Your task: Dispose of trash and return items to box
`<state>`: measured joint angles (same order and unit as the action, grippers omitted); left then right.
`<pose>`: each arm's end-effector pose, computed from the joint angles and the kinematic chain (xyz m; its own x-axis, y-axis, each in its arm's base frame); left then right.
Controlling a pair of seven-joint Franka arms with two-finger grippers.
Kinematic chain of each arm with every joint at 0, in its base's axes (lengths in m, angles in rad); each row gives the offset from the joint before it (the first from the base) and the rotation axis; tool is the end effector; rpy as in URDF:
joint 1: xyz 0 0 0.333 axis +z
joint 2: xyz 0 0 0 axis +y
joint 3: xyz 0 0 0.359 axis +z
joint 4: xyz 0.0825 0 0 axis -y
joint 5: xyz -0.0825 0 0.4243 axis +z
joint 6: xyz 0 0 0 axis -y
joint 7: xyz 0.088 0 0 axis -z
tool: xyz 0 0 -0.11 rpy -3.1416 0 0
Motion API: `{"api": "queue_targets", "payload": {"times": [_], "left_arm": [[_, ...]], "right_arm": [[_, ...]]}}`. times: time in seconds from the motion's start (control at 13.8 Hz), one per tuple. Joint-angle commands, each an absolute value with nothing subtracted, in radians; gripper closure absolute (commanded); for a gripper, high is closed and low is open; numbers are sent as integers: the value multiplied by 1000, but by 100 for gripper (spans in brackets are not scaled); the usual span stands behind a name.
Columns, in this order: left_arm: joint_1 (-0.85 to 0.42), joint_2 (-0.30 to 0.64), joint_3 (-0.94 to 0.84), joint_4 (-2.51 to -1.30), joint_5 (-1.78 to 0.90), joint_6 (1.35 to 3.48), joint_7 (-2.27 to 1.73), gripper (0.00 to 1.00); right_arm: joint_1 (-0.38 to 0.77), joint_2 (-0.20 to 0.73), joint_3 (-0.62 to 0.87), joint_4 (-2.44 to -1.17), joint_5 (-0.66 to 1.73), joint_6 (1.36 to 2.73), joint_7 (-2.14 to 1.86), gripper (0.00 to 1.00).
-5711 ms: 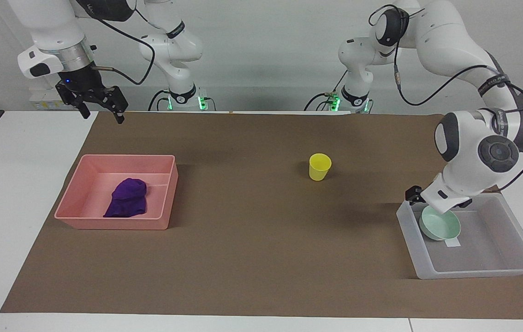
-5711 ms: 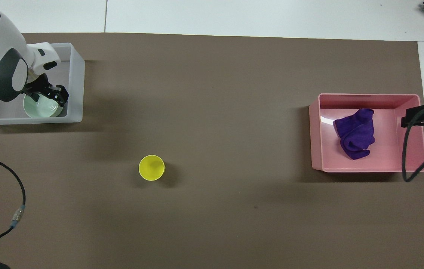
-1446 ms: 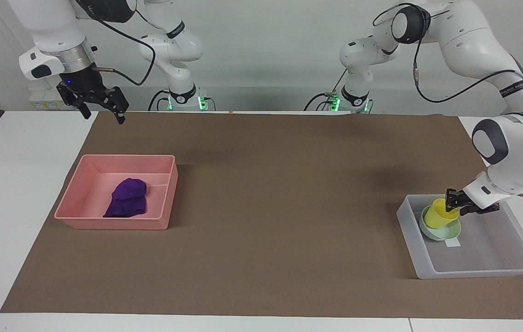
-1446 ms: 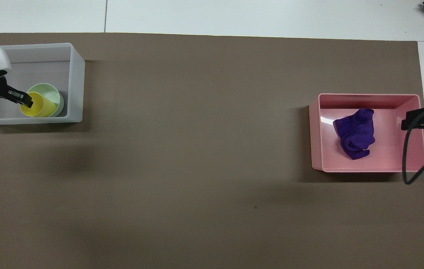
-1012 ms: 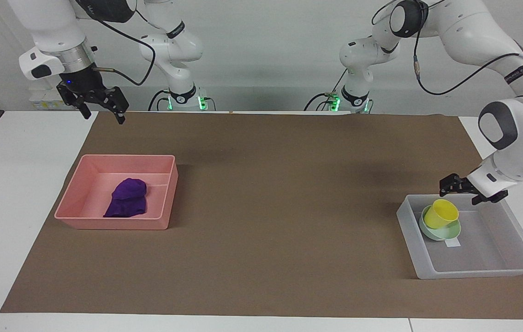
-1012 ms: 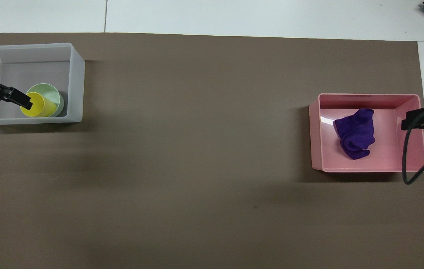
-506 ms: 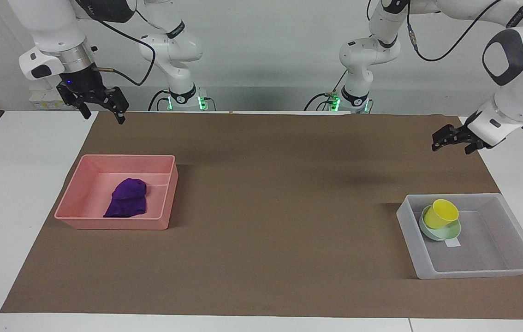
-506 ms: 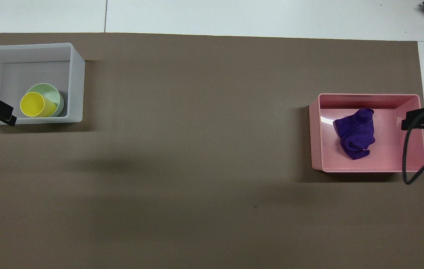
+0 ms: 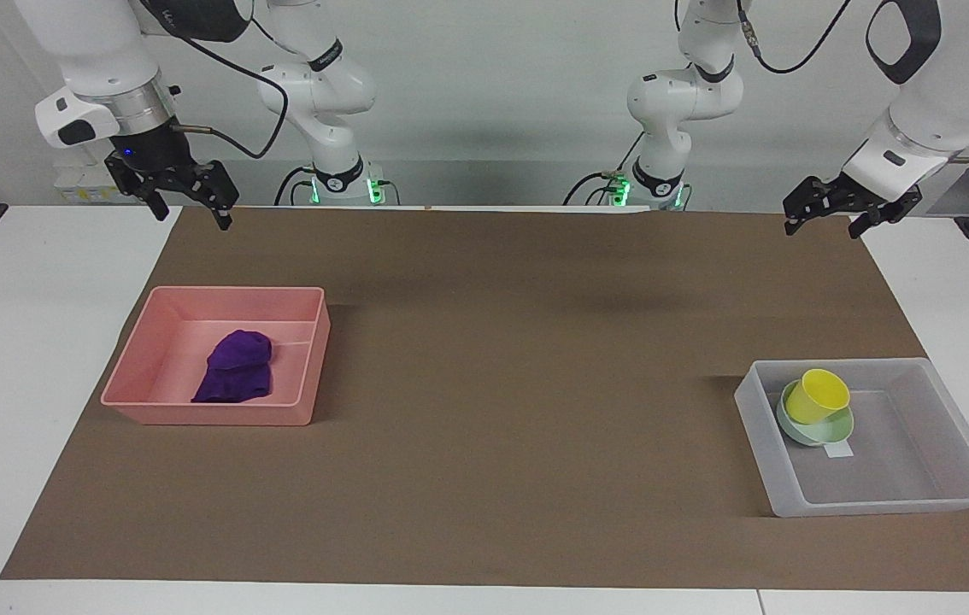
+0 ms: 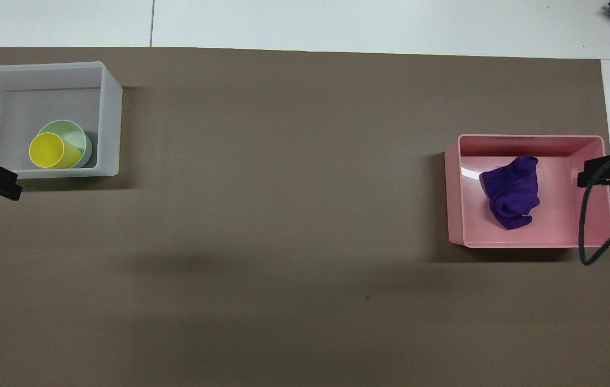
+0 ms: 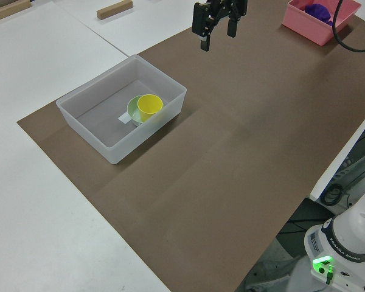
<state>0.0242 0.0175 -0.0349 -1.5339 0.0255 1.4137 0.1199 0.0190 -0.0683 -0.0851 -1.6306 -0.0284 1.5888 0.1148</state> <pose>0.5835 -0.0029 0.6602 0.9822 -0.1262 -0.1392 -0.1286 -0.9917 -0.0083 0.5708 -0.0427 0.6751 0.9834 -0.1793 0.0287 -0.1799 -0.9835 0.0194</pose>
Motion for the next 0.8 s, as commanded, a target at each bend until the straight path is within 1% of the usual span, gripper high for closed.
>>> {"api": "queue_targets", "payload": {"times": [0.0, 0.36, 0.72], "left_arm": [[3, -115, -3, -1704, 15, 1497, 110, 0], [5, -115, -5, -1701, -1, 1500, 91, 0], [9, -118, -6, -1698, -34, 1493, -25, 0]], "right_arm": [[9, -80, -78, -1643, -23, 1580, 98, 0], [9, -80, -78, -1643, -23, 1580, 98, 0], [9, -80, -78, -1643, -23, 1580, 100, 0]]}}
